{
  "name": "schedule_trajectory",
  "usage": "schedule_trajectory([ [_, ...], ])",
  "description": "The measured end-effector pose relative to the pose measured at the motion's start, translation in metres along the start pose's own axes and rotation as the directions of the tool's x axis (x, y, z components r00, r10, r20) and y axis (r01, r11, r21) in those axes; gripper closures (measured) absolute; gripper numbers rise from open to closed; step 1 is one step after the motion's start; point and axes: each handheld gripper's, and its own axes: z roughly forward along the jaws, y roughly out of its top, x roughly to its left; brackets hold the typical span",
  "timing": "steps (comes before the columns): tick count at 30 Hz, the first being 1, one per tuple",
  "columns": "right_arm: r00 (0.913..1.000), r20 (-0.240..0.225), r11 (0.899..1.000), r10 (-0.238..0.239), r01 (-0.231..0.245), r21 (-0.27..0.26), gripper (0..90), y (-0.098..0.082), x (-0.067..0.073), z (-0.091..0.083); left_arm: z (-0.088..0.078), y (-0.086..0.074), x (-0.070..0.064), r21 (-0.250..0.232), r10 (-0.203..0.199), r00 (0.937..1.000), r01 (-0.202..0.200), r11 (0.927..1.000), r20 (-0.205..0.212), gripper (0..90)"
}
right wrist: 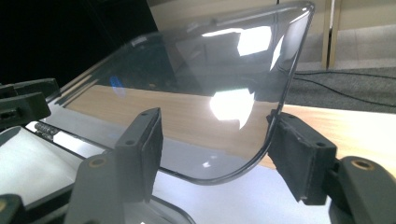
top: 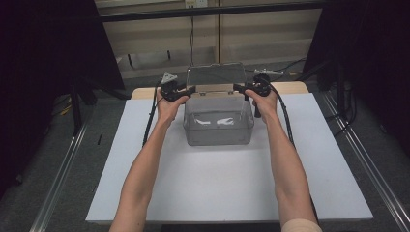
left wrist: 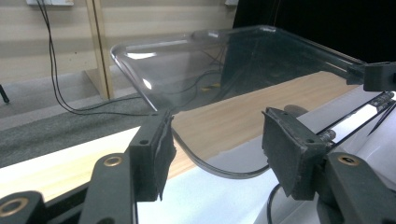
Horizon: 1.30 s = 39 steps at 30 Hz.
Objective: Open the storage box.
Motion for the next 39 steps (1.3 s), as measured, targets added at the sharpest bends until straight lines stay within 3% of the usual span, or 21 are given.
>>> schedule_trajectory([
  [3, 1.0000, 0.003, 1.000, 0.008, -0.008, -0.005, 35.4, -0.001, 0.000, 0.001, 0.000, 0.000, 0.000, -0.001, 0.000, 1.0000, 0.000, 1.0000, 0.001, 43.3],
  [9, 0.9983, 0.049, 0.999, -0.032, 0.032, -0.013, 30.0, -0.002, 0.001, 0.002, 0.001, -0.002, 0.000, -0.003, -0.001, 1.0000, 0.001, 1.0000, -0.001, 43.3],
  [10, 0.9975, 0.055, 0.999, -0.043, 0.044, -0.010, 35.6, -0.002, 0.002, 0.002, 0.000, -0.003, 0.001, -0.006, 0.001, 1.0000, -0.001, 1.0000, -0.004, 43.1],
  [11, 0.9986, 0.030, 0.999, -0.045, 0.045, -0.006, 36.5, -0.003, 0.002, 0.003, 0.001, -0.003, 0.001, 0.004, -0.005, 0.9999, 0.005, 1.0000, -0.011, 41.6],
  [12, 0.9975, 0.036, 0.998, -0.060, 0.060, -0.001, 37.1, -0.003, 0.004, 0.004, 0.001, -0.004, 0.002, 0.007, -0.018, 0.9998, 0.018, 0.9998, -0.008, 38.7],
  [16, 0.9966, 0.058, 0.998, -0.059, 0.060, -0.014, 28.2, -0.005, 0.003, 0.005, 0.000, -0.004, 0.000, -0.004, 0.001, 0.9998, -0.001, 1.0000, -0.018, 38.4],
  [19, 0.9945, 0.072, 0.997, -0.076, 0.077, -0.018, 26.9, -0.004, 0.004, 0.003, 0.000, -0.004, 0.000, -0.004, 0.000, 0.9997, -0.001, 1.0000, -0.025, 34.9],
  [23, 0.9903, 0.090, 0.994, -0.106, 0.107, -0.015, 23.1, -0.002, 0.005, -0.002, -0.003, -0.002, 0.000, 0.005, 0.004, 0.9996, -0.004, 1.0000, -0.026, 28.5],
  [27, 0.9885, 0.088, 0.991, -0.122, 0.126, -0.042, 18.8, -0.002, 0.008, -0.008, -0.008, -0.002, 0.000, 0.001, 0.029, 0.9993, -0.029, 0.9996, -0.023, 26.0],
  [32, 0.9851, 0.095, 0.986, -0.144, 0.151, -0.073, 13.6, 0.000, 0.011, -0.020, -0.016, -0.003, 0.000, -0.005, 0.026, 0.9989, -0.026, 0.9996, -0.040, 19.3],
  [39, 0.9857, 0.096, 0.980, -0.138, 0.150, -0.128, 5.3, -0.001, 0.010, -0.037, -0.025, -0.003, -0.017, -0.028, 0.021, 0.9994, -0.022, 0.9994, -0.029, 10.6],
])
